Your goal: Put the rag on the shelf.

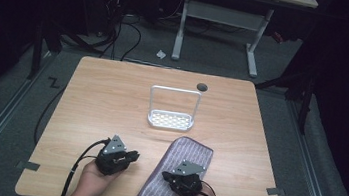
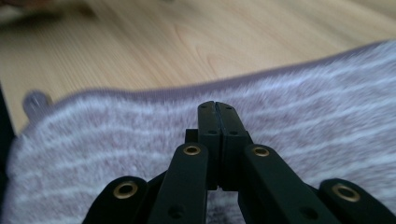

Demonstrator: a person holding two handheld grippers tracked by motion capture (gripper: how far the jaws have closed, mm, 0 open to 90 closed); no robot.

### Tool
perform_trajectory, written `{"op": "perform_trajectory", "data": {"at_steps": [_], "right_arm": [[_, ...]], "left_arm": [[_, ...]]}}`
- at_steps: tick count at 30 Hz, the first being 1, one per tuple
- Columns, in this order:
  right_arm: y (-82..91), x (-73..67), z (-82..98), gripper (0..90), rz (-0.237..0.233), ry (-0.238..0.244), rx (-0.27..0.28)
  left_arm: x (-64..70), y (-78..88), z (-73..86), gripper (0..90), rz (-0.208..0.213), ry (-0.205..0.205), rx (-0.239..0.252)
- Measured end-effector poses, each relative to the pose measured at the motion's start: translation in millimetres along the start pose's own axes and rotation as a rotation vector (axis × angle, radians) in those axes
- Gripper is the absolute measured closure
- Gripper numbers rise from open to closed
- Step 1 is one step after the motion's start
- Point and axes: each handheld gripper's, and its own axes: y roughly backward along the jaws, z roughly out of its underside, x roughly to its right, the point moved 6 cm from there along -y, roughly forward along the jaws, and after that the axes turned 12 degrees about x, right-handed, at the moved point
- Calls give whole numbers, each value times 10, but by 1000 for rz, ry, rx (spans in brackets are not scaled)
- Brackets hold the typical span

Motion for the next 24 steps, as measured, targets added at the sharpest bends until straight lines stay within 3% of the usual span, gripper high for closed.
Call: {"op": "perform_trajectory", "data": {"at_steps": [2,3,5,6,10,11,13,16,20,24], "right_arm": [[43,38,-34,900,21,0,18],[153,172,-57,900,69,-13,43],[216,253,-44,900,91,-31,52],[352,427,38,900,148,-64,45],[535,675,170,900,234,-115,43],[569,730,192,900,249,-132,47],[620,807,225,900,273,-154,49],[630,840,279,900,286,-165,24],[509,835,332,900,271,-175,-22],[415,830,294,900,260,-174,-20]], "left_arm": [[26,-37,-8,823,8,-6,-5],[94,-123,-54,823,55,33,5],[137,-174,-84,823,71,27,7],[229,-301,-141,821,100,-10,1],[379,-598,-257,818,153,-47,-25],[379,-598,-257,817,153,-47,-25],[464,-784,-280,818,166,-77,-55],[473,-875,-196,835,159,-74,-112],[463,-805,-134,847,163,-63,-114],[443,-696,-83,849,156,-60,-114]]}}
